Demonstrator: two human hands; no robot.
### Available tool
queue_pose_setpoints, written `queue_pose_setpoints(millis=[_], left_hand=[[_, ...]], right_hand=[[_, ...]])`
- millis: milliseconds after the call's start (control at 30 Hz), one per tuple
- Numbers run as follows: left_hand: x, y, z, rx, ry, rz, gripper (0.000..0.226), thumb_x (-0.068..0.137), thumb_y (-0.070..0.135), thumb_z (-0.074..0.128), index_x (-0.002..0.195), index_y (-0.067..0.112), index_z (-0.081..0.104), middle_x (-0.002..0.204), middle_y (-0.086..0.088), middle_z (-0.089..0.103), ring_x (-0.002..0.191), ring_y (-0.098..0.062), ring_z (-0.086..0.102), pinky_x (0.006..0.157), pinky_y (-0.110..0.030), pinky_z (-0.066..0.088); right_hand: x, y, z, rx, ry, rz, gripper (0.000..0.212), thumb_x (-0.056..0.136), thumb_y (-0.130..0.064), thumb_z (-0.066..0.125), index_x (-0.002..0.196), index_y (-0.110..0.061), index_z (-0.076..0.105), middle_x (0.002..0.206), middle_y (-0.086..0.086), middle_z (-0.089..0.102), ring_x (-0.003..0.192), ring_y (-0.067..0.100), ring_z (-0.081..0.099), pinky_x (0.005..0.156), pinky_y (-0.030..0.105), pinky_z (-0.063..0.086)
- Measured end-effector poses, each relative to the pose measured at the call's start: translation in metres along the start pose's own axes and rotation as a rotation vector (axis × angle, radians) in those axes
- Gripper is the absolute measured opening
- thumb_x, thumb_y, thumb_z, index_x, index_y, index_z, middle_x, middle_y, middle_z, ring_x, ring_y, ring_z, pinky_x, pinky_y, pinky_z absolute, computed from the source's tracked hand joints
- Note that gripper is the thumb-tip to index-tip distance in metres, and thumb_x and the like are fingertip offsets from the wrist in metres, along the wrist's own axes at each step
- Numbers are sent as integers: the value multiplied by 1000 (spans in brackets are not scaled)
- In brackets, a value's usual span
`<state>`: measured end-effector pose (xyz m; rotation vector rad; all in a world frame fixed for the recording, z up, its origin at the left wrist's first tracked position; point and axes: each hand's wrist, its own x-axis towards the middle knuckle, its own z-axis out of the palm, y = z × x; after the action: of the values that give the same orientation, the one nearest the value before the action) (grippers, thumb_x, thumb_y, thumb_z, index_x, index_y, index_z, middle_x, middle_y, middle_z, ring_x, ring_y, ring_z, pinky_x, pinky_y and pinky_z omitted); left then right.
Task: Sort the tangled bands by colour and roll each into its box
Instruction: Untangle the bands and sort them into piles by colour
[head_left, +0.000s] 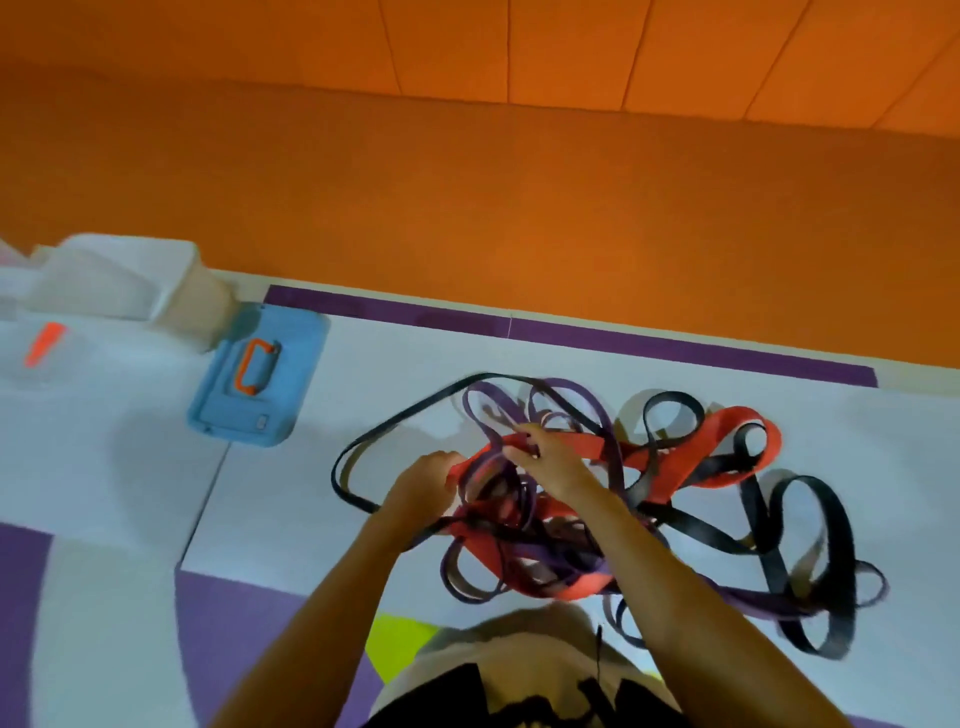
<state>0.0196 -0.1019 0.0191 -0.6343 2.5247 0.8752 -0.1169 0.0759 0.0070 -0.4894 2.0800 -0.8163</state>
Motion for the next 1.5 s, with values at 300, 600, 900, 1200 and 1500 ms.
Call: queue_pose_setpoints(millis=[300, 600, 900, 1200, 1500], left_hand=[[5, -51, -10, -81, 181, -118, 26, 106, 6, 47, 127, 12, 62, 110, -11, 71, 97, -28, 67, 81, -36, 50], [15, -15, -47, -488, 556, 129, 25, 113, 26, 47, 132, 15, 60, 132, -2, 66, 118, -9, 58, 92, -1, 38], [-14, 10, -59, -407, 584, 419, 23, 112, 26, 50, 134, 32, 53, 132, 10, 61, 121, -3, 57, 101, -13, 45], [-16, -14, -71, -483, 646, 178, 25, 110, 28, 56, 134, 21, 58, 133, 7, 68, 115, -8, 64, 94, -20, 48], [-3, -15, -115, -637, 850, 44, 22, 109, 22, 57, 128, 15, 65, 125, -1, 70, 114, -13, 62, 94, -18, 48]], right_hand=[[-28, 22, 58, -381, 127, 27, 6, 94, -24, 68, 98, -20, 66, 104, 0, 72, 107, 29, 68, 95, 42, 50], [-64, 57, 34, -111, 421, -91, 28, 85, 11, 65, 109, -2, 73, 103, 15, 75, 100, 34, 71, 96, 50, 54], [-24, -22, 3, 118, 277, -152, 97, 82, 24, 55, 164, -15, 21, 117, 28, 63, 96, 37, 65, 85, 41, 61], [-44, -5, 27, 302, 533, -156, 14, 89, 0, 79, 91, -14, 76, 88, 0, 79, 84, 20, 77, 81, 38, 62], [-94, 54, 26, -118, 504, -39, 20, 85, 7, 75, 79, -12, 75, 83, -3, 77, 81, 15, 71, 78, 30, 54]])
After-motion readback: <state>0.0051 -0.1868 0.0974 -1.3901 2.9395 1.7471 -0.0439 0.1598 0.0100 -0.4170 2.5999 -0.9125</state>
